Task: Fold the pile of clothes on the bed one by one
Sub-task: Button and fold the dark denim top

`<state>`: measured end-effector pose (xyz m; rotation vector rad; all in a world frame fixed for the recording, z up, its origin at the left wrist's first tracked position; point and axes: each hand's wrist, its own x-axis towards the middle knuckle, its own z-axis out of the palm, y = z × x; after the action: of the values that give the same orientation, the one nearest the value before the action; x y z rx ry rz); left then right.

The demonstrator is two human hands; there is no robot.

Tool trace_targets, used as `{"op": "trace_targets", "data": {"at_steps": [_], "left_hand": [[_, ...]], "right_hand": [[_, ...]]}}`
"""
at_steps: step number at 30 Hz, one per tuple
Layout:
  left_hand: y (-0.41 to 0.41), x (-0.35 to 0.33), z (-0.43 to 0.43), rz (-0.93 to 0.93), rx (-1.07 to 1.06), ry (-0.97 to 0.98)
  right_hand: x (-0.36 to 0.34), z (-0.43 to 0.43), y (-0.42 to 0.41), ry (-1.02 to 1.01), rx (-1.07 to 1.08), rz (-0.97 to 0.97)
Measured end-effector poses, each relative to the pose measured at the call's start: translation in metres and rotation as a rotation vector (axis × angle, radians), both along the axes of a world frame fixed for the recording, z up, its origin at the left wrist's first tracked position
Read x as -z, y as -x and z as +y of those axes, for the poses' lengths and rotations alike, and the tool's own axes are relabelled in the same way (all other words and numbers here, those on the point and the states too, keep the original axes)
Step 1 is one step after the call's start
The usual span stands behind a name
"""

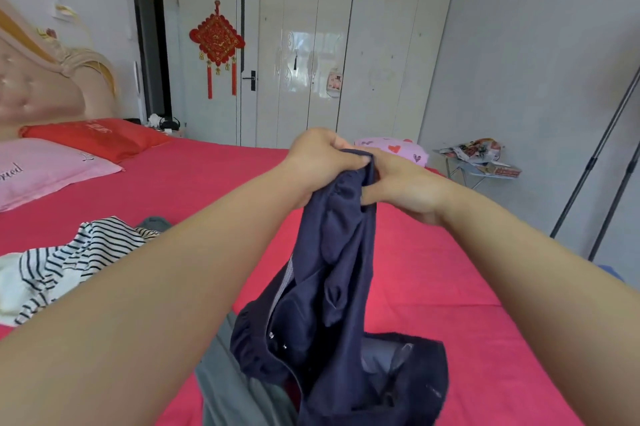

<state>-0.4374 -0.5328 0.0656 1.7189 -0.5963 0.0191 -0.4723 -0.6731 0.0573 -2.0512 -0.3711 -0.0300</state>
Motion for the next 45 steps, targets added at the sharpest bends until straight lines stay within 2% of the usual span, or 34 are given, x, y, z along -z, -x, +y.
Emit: {"op": "trace_targets", "data": {"at_steps": [3, 5, 6, 9, 11, 14, 20, 21, 22, 24, 25, 28, 32, 36, 38, 40, 45], "left_hand": [[0.003, 0.006, 0.008, 0.144, 0.126, 0.226], [0.001, 0.023, 0.018, 0.196, 0.209, 0.293], [-0.001, 0.036, 0.022, 0.193, 0.228, 0.265], [-0.003, 0.082, 0.026, 0.144, 0.262, 0.007], [-0.001, 0.1, 0.023, 0.163, 0.192, 0.002], [0.003, 0.096, 0.019, 0.141, 0.052, 0.077], [0.009, 0.07, 0.006, 0.14, 0.059, 0.203], [0.009, 0.069, 0.003, 0.12, 0.036, 0.189], [0.01, 0.069, 0.002, 0.099, 0.023, 0.176], [0.011, 0.067, -0.002, 0.079, 0.017, 0.161], [0.012, 0.067, -0.004, 0.072, 0.021, 0.153], [0.011, 0.066, -0.01, 0.04, 0.014, 0.127], [0.008, 0.064, -0.01, 0.007, -0.027, 0.083], [0.007, 0.063, -0.014, -0.038, -0.059, 0.041], [0.007, 0.063, -0.015, -0.036, -0.065, 0.04], [0.006, 0.063, -0.015, -0.033, -0.094, 0.059], [0.0, 0.065, -0.013, -0.037, -0.203, 0.106]], "right_hand": [[-0.003, -0.002, 0.001, -0.068, 0.129, -0.021], [-0.004, -0.009, 0.001, -0.052, 0.226, -0.058], [-0.004, -0.011, 0.001, -0.065, 0.254, -0.069], [-0.01, -0.012, 0.0, -0.168, 0.27, -0.078], [-0.016, -0.014, 0.003, -0.167, 0.268, -0.062], [-0.019, -0.02, 0.008, -0.043, 0.362, -0.06], [-0.009, -0.035, 0.012, 0.436, 0.562, 0.008], [-0.011, -0.035, 0.016, 0.419, 0.606, -0.002], [-0.015, -0.034, 0.022, 0.318, 0.615, -0.005], [-0.019, -0.027, 0.033, 0.052, 0.496, 0.07], [-0.019, -0.022, 0.038, 0.028, 0.411, 0.112], [-0.009, -0.015, 0.039, 0.208, 0.331, 0.106], [-0.009, -0.007, 0.038, 0.294, 0.358, 0.024], [-0.014, 0.002, 0.036, 0.761, 0.532, -0.176], [-0.016, 0.006, 0.036, 0.865, 0.573, -0.181], [-0.015, 0.005, 0.034, 0.839, 0.616, -0.161], [-0.008, -0.001, 0.037, 0.57, 0.684, -0.174]]}}
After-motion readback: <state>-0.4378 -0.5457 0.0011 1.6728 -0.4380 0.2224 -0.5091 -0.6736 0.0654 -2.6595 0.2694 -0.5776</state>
